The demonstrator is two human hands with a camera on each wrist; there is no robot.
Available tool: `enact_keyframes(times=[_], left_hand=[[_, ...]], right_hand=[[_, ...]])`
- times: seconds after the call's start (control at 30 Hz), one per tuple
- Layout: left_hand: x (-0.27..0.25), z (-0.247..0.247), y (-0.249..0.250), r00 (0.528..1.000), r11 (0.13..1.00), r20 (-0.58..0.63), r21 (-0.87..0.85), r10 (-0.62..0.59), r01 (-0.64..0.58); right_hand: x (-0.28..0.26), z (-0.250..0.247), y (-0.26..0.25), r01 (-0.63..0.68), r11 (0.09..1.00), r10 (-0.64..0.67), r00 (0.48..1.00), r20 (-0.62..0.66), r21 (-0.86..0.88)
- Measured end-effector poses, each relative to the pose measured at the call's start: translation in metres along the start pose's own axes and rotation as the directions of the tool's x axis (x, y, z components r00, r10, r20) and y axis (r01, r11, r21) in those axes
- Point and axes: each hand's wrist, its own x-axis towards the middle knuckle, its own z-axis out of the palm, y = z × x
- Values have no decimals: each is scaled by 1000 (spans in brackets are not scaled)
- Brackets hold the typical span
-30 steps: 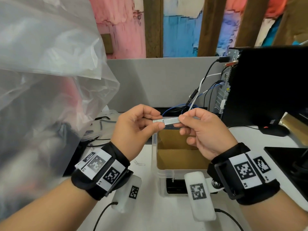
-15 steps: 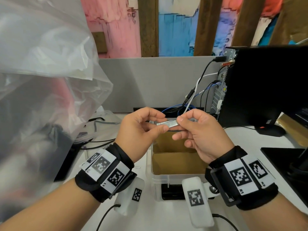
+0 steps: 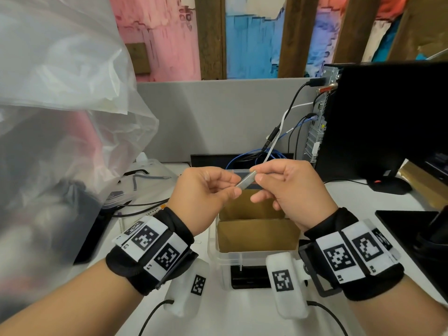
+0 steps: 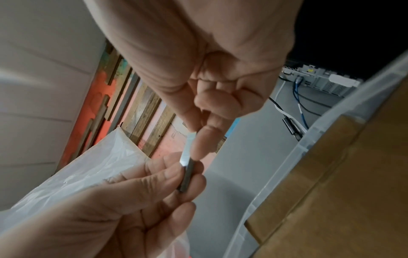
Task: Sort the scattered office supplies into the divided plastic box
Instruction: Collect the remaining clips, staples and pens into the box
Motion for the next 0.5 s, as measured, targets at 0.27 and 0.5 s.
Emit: enact_keyframes(times=[0.27, 0.5], left_hand=[[1, 2, 8, 997, 996, 69, -70, -47, 51], [7, 4, 17, 1000, 994, -17, -105, -10, 8]], right_hand=[[2, -5, -1, 143, 928, -110, 987, 115, -344], [1, -15, -25, 271, 866, -182, 954, 239, -421]])
